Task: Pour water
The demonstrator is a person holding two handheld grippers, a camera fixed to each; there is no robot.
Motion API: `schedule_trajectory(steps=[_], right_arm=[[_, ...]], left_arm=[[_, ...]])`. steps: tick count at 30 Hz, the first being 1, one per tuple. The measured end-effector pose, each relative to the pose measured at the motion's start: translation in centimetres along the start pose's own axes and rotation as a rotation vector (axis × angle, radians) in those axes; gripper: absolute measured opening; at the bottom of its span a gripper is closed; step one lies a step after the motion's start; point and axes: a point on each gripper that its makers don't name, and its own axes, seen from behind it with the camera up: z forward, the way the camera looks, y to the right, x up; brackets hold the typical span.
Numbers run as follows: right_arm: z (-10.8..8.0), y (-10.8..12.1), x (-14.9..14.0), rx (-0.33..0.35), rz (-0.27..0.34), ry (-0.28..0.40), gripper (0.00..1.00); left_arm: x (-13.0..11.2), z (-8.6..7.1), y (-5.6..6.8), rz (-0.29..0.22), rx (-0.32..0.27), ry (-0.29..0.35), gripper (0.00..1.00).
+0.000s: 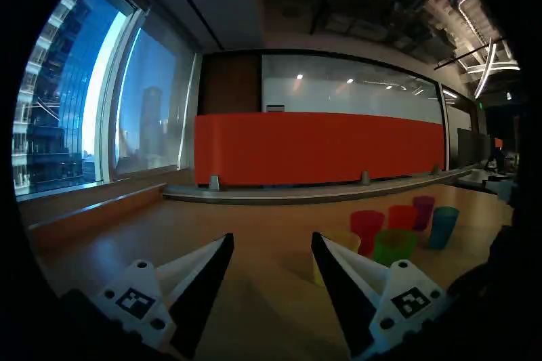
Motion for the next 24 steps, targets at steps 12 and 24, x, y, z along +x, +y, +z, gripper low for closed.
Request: schedule_trajectory(steps=[12, 24], right_arm=[[0.3, -0.3, 1.1, 0.008, -0.010, -0.006, 0.99], [0.5, -0.1, 7.1, 0.033, -0.005, -0.015, 0.99]], left_arm=[[1.2, 0.1, 0.3, 0.014, -0.009, 0.000, 0.84], [6.1, 0.1, 1.6, -0.059, -0.077, -0.031, 0.85]])
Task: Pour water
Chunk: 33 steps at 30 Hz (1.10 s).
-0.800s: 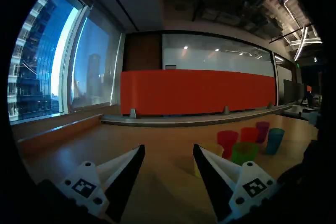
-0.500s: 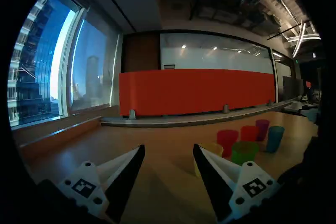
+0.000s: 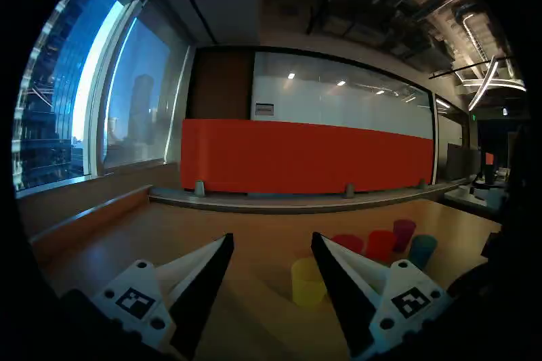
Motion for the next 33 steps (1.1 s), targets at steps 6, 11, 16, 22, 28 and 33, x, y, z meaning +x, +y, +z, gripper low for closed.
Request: schedule_trajectory(steps=[6, 11, 16, 22, 28, 33], right_arm=[[0.3, 0.4, 3.4, 0.005, 0.004, -0.015, 0.99], [0.7, 0.5, 6.5, 0.016, -0.002, -0.014, 1.00], [1.1, 0.6, 9.2, 0.028, -0.006, -0.005, 0.99], [1.4, 0.2, 10.8, 0.051, -0.002, -0.011, 1.00], [1.7, -0.4, 11.1, 0.073, 0.000, -0.016, 0.99], [1.9, -0.7, 11.4, 0.085, -0.003, -0.019, 0.99]], left_arm=[[3.0, 0.3, 0.3, 0.004, -0.026, -0.020, 0.84], [5.0, 0.7, 0.6, 0.013, -0.050, -0.035, 0.84], [7.3, 0.9, 1.2, 0.019, -0.076, -0.037, 0.85], [9.4, 1.3, 2.1, 0.016, -0.112, -0.043, 0.84], [10.9, 1.8, 3.0, 0.027, -0.150, -0.050, 0.84], [12.4, 2.1, 3.6, 0.048, -0.172, -0.044, 0.85]])
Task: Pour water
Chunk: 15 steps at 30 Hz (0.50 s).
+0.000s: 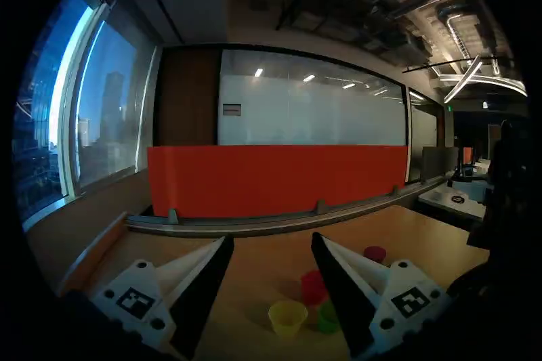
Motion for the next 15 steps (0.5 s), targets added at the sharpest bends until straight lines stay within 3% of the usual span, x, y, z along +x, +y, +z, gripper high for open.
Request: schedule_trajectory(steps=[8, 15], right_arm=[[0.0, -0.9, 0.0, 0.061, -0.027, 0.000, 0.99], [-0.8, -3.1, 0.5, 0.197, -0.029, 0.017, 0.99]], left_arm=[[1.1, 0.3, 1.9, -0.009, -0.088, 0.017, 0.85], [0.8, -0.2, 3.2, -0.025, -0.175, 0.025, 0.85]])
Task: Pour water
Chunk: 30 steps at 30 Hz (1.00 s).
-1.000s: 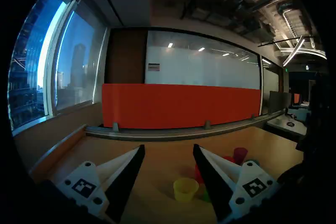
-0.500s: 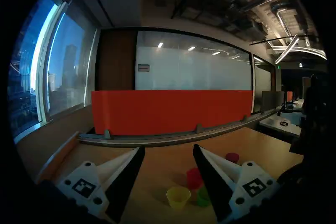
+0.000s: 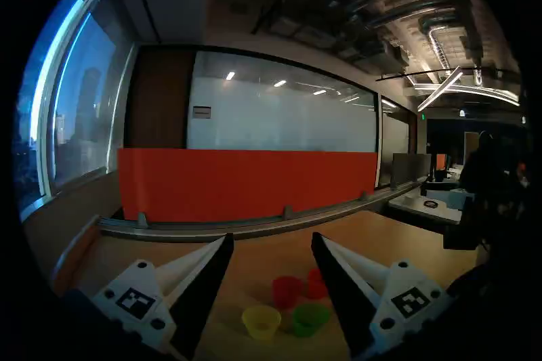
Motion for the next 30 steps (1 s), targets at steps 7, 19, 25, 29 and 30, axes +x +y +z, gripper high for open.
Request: schedule_trajectory(steps=[7, 19, 25, 29, 30], right_arm=[[-0.3, -2.4, 0.1, 0.123, -0.025, -0.020, 1.00], [-0.4, -4.3, -1.9, 0.221, -0.070, -0.101, 1.00], [-0.5, -5.1, -3.6, 0.264, -0.095, -0.156, 0.99], [-0.7, -5.4, -4.7, 0.288, -0.108, -0.189, 1.00], [-0.7, -5.5, -5.0, 0.293, -0.111, -0.196, 1.00]], left_arm=[[-0.3, -0.7, 1.1, 0.024, -0.071, 0.003, 0.85], [-2.3, -0.7, 2.4, 0.045, -0.141, -0.055, 0.85], [-4.1, -0.3, 2.8, 0.057, -0.167, -0.101, 0.85], [-5.4, 0.0, 3.0, 0.054, -0.184, -0.128, 0.85], [-5.7, 0.1, 3.1, 0.053, -0.187, -0.135, 0.85]])
